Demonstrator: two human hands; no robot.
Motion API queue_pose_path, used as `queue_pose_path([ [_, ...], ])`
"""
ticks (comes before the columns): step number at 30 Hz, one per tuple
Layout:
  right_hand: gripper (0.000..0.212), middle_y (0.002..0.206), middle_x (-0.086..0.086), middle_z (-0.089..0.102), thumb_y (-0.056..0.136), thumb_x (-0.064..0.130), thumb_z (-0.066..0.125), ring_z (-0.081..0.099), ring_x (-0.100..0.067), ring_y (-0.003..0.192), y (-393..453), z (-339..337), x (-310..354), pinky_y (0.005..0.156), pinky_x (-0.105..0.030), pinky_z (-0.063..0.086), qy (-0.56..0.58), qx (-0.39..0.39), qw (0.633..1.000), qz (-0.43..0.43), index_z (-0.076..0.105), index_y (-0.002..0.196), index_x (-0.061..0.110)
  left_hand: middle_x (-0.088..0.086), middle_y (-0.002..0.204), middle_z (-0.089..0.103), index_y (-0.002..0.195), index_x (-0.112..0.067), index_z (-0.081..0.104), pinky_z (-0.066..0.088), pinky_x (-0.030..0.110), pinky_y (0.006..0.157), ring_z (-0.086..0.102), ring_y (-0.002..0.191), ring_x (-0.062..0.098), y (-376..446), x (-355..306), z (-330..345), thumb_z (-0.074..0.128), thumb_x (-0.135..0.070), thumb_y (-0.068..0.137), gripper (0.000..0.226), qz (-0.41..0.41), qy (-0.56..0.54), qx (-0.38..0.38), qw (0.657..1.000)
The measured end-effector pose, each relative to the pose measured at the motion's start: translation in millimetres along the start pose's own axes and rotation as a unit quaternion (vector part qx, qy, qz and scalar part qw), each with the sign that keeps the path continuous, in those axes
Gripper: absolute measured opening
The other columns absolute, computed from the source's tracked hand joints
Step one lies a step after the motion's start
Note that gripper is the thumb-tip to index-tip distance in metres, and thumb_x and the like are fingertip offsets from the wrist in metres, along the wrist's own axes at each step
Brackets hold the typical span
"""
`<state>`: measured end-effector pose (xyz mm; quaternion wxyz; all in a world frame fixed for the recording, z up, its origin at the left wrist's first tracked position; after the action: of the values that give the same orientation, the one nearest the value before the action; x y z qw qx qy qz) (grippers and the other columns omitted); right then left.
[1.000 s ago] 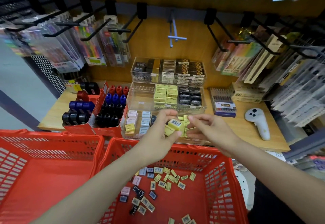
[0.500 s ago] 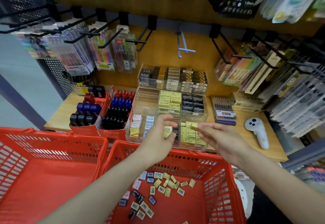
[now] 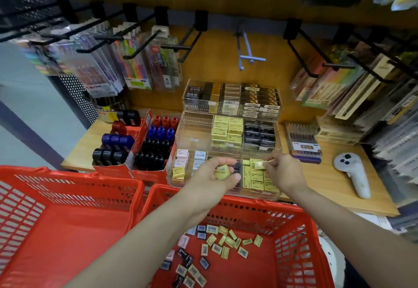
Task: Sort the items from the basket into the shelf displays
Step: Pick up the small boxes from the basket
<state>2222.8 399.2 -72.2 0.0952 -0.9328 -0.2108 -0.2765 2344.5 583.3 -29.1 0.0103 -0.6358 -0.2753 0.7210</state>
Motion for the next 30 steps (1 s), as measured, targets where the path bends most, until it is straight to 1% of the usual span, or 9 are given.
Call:
queue_pose_path([
  [4,0.034,0.115,-0.009,0.068,0.087,0.02,0.075,0.067,-0.013,0.08,-4.6,1.3,-0.6,0.077,-0.021,0.053,-0.029,-0.012,0.998,-0.048,0.068,0.118,0.008,0.001,0.121,0.057,0.114,-0.03,0.059,0.045,0.017,0.092,0.059,0.104,0.01,0.1,0.7,0.6,0.065,0.006,0.089,0.044,-0.018,-0.038,0.009,0.999],
  [8,0.029,0.119,-0.01,0.064,0.085,0.012,0.075,0.067,-0.014,0.084,-7.2,3.0,2.3,0.081,-0.025,0.056,-0.049,-0.02,0.995,-0.081,0.071,0.114,0.008,0.003,0.113,0.056,0.112,-0.027,0.058,0.049,0.025,0.099,0.058,0.101,0.013,-1.9,2.3,3.0,0.057,0.019,0.087,0.052,-0.022,-0.033,0.03,0.999],
  [12,0.022,0.113,-0.01,0.068,0.085,0.007,0.074,0.067,-0.016,0.086,-3.0,2.4,7.9,0.083,-0.017,0.048,-0.044,-0.052,0.994,-0.091,0.074,0.107,0.007,-0.005,0.115,0.056,0.119,-0.028,0.054,0.047,0.025,0.101,0.06,0.102,0.006,-4.5,-2.7,4.4,0.051,0.009,0.096,0.043,0.009,0.047,0.034,0.998],
  [16,0.02,0.107,-0.011,0.07,0.084,0.01,0.074,0.063,-0.013,0.079,1.9,7.2,9.9,0.074,-0.01,0.043,-0.028,-0.068,0.994,-0.075,0.074,0.104,0.007,-0.011,0.112,0.059,0.135,-0.029,0.05,0.048,0.025,0.101,0.063,0.102,0.003,-5.1,-9.5,2.4,0.051,-0.004,0.101,0.043,0.062,0.163,0.028,0.984],
  [19,0.024,0.11,-0.008,0.068,0.085,0.012,0.074,0.061,-0.01,0.077,-0.8,4.4,14.1,0.069,-0.01,0.044,-0.007,-0.06,0.996,-0.062,0.072,0.11,0.011,-0.014,0.121,0.06,0.144,-0.032,0.047,0.048,0.013,0.093,0.062,0.102,0.0,-6.1,-15.8,1.2,0.057,-0.009,0.099,0.052,0.096,0.229,0.032,0.968],
  [23,0.014,0.099,0.006,0.069,0.087,0.022,0.072,0.067,-0.006,0.071,-29.2,-21.3,51.9,0.064,-0.015,0.052,0.112,-0.012,0.985,-0.134,0.071,0.101,0.024,-0.019,0.131,0.059,0.144,-0.039,0.045,0.051,0.027,0.098,0.067,0.1,0.005,-8.1,-25.7,-3.5,0.065,-0.017,0.094,0.058,0.137,0.264,0.022,0.955],
  [25,0.016,0.091,0.005,0.073,0.085,0.029,0.071,0.072,-0.012,0.069,-52.9,-25.4,76.1,0.057,-0.015,0.055,0.276,0.104,0.946,-0.136,0.071,0.1,0.024,-0.025,0.139,0.05,0.144,-0.045,0.043,0.052,0.02,0.086,0.065,0.087,-0.004,-8.6,-27.3,-6.6,0.068,-0.024,0.093,0.061,0.152,0.3,0.009,0.942],
  [27,0.031,0.099,0.005,0.072,0.076,0.034,0.075,0.075,-0.021,0.075,-75.7,-26.9,90.7,0.064,-0.022,0.059,0.35,0.17,0.913,-0.12,0.07,0.103,0.02,-0.026,0.141,0.045,0.145,-0.045,0.043,0.046,0.008,0.068,0.057,0.068,-0.013,-10.5,-26.8,-5.9,0.07,-0.026,0.091,0.063,0.157,0.323,0.005,0.933],
  [30,0.043,0.103,0.003,0.069,0.063,0.035,0.082,0.074,-0.023,0.076,-93.1,-34.9,96.0,0.067,-0.024,0.058,0.355,0.142,0.918,-0.105,0.067,0.099,0.015,-0.02,0.142,0.051,0.145,-0.041,0.045,0.054,0.021,0.078,0.059,0.071,0.001,-14.1,-28.1,-0.9,0.072,-0.027,0.09,0.063,0.173,0.341,0.005,0.924],
])
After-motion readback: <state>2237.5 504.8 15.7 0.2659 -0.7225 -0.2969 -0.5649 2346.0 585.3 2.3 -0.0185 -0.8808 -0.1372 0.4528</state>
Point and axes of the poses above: each hand's wrist, its own y-axis towards the middle knuckle, its own z-axis out of the palm, x = y × z, the point moved 9 cm from there along y, towards the middle knuckle
